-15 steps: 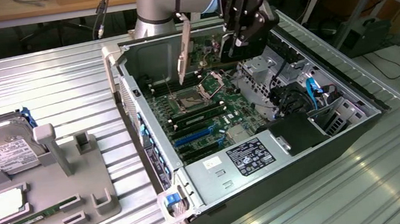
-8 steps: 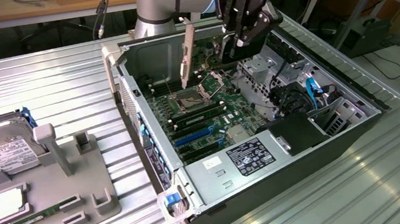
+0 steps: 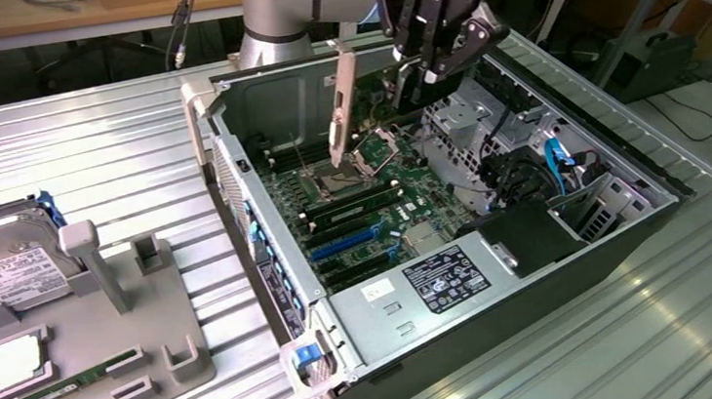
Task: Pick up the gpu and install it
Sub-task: 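Insert the gpu into the slot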
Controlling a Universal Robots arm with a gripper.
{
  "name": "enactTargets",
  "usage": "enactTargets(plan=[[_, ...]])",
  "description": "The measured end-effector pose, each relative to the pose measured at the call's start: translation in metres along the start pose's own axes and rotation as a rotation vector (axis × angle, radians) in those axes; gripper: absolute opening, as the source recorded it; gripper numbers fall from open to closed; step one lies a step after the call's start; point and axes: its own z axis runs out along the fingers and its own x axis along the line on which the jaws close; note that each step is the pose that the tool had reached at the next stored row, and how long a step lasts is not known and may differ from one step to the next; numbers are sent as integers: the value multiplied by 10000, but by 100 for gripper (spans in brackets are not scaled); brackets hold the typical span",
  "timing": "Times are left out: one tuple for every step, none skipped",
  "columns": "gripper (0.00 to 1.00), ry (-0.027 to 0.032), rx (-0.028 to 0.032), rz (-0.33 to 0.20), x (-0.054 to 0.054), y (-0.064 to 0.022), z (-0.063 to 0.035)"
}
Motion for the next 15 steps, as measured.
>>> enactTargets(plan=[[28, 6, -2, -151, 0, 0, 0], [28, 11, -4, -276, 0, 1, 0], [28, 16, -5, -403, 0, 1, 0], [28, 22, -8, -550, 0, 1, 0], [28, 25, -8, -632, 0, 1, 0], [28, 26, -8, -632, 0, 1, 0], [28, 24, -8, -587, 0, 1, 1], [28, 20, -7, -444, -1, 1, 2], [28, 12, -4, -298, -1, 1, 6], [28, 3, -1, -149, -1, 1, 10], [28, -2, 1, 9, 0, 1, 14], [28, -9, 2, 199, 0, 1, 17], [28, -15, 5, 340, 0, 0, 22], [28, -10, 4, 436, 0, 0, 24], [28, -1, 2, 480, -1, -1, 26]])
